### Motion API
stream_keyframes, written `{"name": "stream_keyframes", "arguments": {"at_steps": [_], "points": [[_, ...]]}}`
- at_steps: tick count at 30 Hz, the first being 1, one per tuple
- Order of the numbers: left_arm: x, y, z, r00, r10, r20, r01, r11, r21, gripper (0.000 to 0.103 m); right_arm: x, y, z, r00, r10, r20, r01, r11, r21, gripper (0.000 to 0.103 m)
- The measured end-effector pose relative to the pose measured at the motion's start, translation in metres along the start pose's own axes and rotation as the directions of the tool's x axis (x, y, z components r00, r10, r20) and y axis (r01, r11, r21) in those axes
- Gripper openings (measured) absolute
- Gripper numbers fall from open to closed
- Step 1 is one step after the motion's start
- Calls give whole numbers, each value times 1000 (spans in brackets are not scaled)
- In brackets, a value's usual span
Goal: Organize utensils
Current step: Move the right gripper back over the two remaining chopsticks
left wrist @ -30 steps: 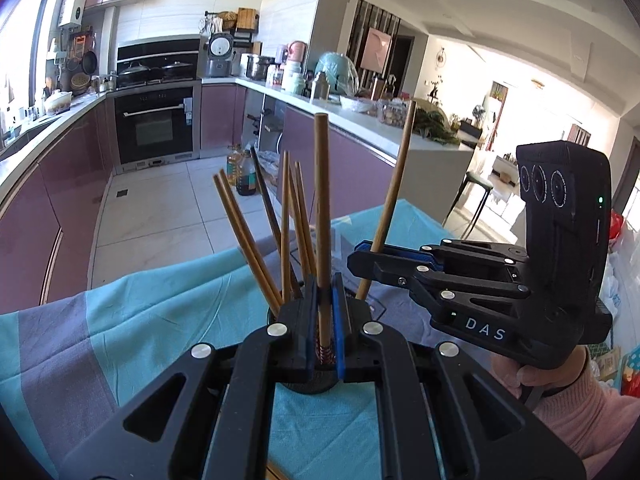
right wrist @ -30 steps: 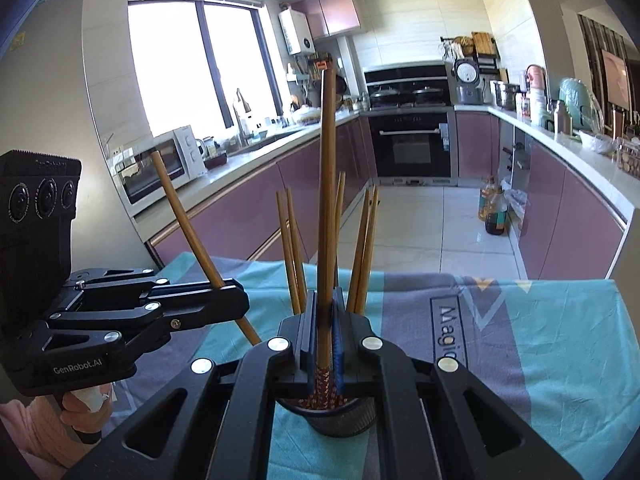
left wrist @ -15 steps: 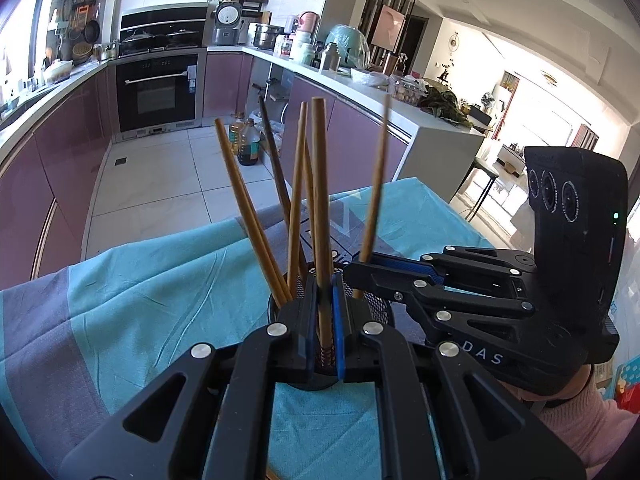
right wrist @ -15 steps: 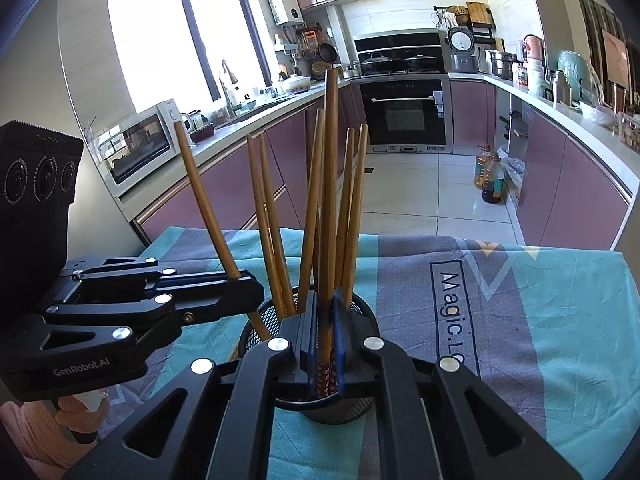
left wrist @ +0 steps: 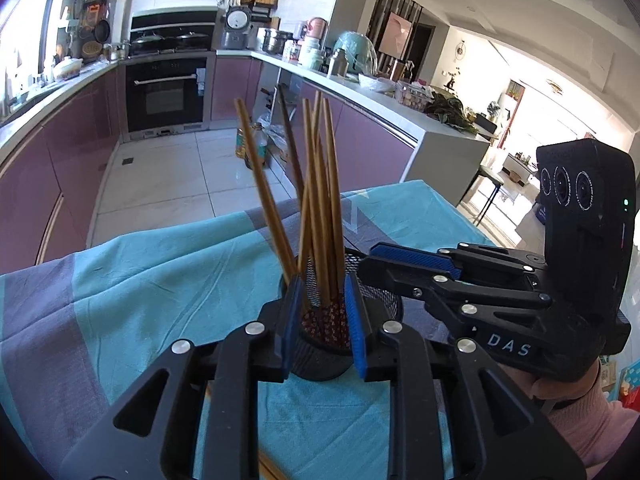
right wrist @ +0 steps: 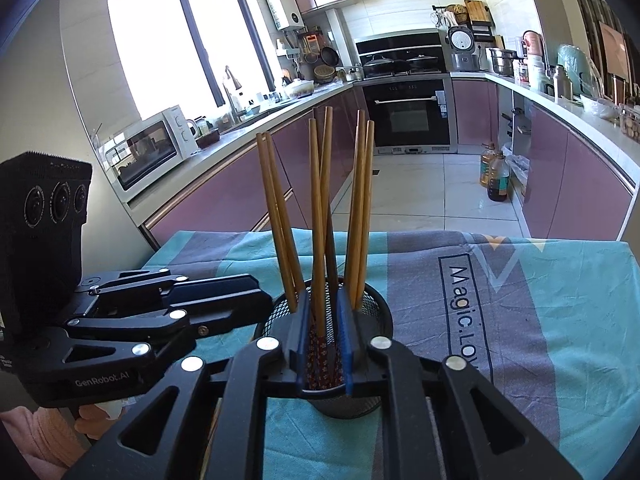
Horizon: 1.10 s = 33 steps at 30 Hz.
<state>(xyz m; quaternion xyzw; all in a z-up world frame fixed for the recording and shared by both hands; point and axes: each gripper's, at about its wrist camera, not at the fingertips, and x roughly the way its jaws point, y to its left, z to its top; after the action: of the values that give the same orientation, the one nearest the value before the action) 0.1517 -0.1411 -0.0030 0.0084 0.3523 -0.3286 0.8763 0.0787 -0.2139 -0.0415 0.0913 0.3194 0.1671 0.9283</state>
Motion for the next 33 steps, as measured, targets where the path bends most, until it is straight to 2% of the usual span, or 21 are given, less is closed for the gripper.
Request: {"name": "stream_keyframes", "arguments": {"at_steps": [4, 9, 13, 21, 25, 33], "points": [[-30, 10, -13, 995, 58, 76, -57, 998, -7, 40, -12, 7, -7, 1000, 23, 18, -23, 999, -25, 24], [-64, 31, -37, 982, 143, 125, -140, 990, -36, 46, -16, 25, -23, 997, 79, -3, -79, 995, -68, 32], [-72, 50, -64, 975, 206, 88, -201, 978, -62, 46, -3, 46, -41, 993, 106, -61, -112, 988, -106, 37], [-72, 81, -117, 965, 261, 6, -258, 958, -128, 46, 38, 67, -78, 971, 131, -200, -150, 985, -84, 37], [-66, 84, -133, 962, 271, -21, -271, 951, -152, 46, 49, 70, -86, 965, 120, -233, -138, 988, -63, 37], [-57, 76, -144, 956, 289, -59, -295, 943, -154, 46, 57, 76, -95, 963, 95, -251, -115, 991, -64, 37]]}}
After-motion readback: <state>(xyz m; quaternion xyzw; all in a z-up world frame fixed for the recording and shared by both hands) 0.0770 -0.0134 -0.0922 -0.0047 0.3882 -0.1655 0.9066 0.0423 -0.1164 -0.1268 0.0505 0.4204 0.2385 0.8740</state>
